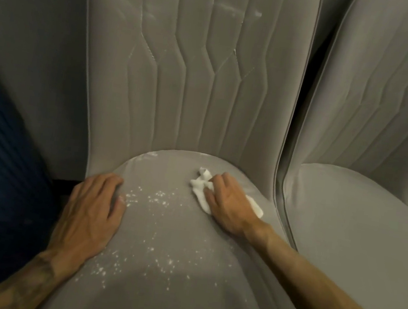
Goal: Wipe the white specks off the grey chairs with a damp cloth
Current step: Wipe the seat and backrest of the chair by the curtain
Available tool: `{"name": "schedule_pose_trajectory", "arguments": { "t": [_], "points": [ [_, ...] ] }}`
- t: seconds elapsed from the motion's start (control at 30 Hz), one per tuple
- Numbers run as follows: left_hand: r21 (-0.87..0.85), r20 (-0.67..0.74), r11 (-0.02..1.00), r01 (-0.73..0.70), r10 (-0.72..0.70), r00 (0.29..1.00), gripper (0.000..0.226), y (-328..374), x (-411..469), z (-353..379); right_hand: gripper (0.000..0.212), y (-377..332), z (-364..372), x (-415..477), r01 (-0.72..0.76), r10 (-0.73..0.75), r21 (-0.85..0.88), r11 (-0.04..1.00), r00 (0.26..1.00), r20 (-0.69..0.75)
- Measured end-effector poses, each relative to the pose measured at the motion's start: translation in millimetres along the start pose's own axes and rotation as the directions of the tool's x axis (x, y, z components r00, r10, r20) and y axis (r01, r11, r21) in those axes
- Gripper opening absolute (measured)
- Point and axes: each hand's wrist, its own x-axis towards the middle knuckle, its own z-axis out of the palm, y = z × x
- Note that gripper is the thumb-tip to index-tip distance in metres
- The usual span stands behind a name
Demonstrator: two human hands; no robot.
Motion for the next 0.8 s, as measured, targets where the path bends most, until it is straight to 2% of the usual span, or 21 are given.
{"name": "schedule_pose_trajectory", "arguments": {
  "t": [0.1,0.17,0.3,0.37,0.4,0.47,0.53,0.57,0.63,0.73,0.8],
  "points": [
    [0.012,-0.017,1.000,-0.019,0.019,1.000,0.042,-1,0,1,0.032,21,-12,14,-0.248,0.243,-0.122,0.961,0.968,-0.058],
    [0.015,-0.026,1.000,-0.020,0.020,0.999,0.039,-3,1,2,0.034,10,-8,23,-0.288,0.272,-0.172,0.942,0.956,-0.111],
    [0.010,-0.025,1.000,-0.015,0.015,1.000,0.037,-3,0,4,0.038,-32,19,5,0.055,-0.059,-0.073,0.996,0.997,-0.058],
    [0.009,-0.020,1.000,-0.014,0.014,1.000,0.038,-3,1,3,0.034,-29,13,-2,0.136,-0.136,-0.028,0.990,0.991,-0.009],
    [0.008,-0.018,1.000,-0.013,0.013,1.000,0.038,-3,0,3,0.031,-20,7,-1,0.131,-0.131,-0.032,0.991,0.991,0.001],
    [0.005,-0.025,1.000,-0.019,0.019,0.999,0.038,-2,1,3,0.029,4,-4,6,-0.009,0.007,-0.076,0.997,1.000,-0.028],
    [0.005,-0.037,1.000,-0.016,0.016,0.999,0.036,-2,2,3,0.032,19,-13,15,-0.248,0.235,-0.175,0.953,0.968,-0.090],
    [0.005,-0.040,1.000,-0.016,0.016,0.999,0.035,-3,2,4,0.031,17,-13,16,-0.295,0.274,-0.210,0.932,0.954,-0.124],
    [0.004,-0.048,1.000,-0.021,0.021,0.999,0.034,-4,2,4,0.030,5,-3,7,-0.208,0.188,-0.156,0.966,0.973,-0.131],
    [0.011,-0.057,0.999,-0.038,0.039,0.998,0.032,-5,3,5,0.027,-5,2,-29,0.010,-0.010,0.004,1.000,1.000,0.005],
    [0.007,-0.059,0.999,-0.044,0.045,0.997,0.033,-5,2,5,0.027,1,-12,-40,0.036,-0.037,0.012,0.999,0.997,0.064]
  ]
}}
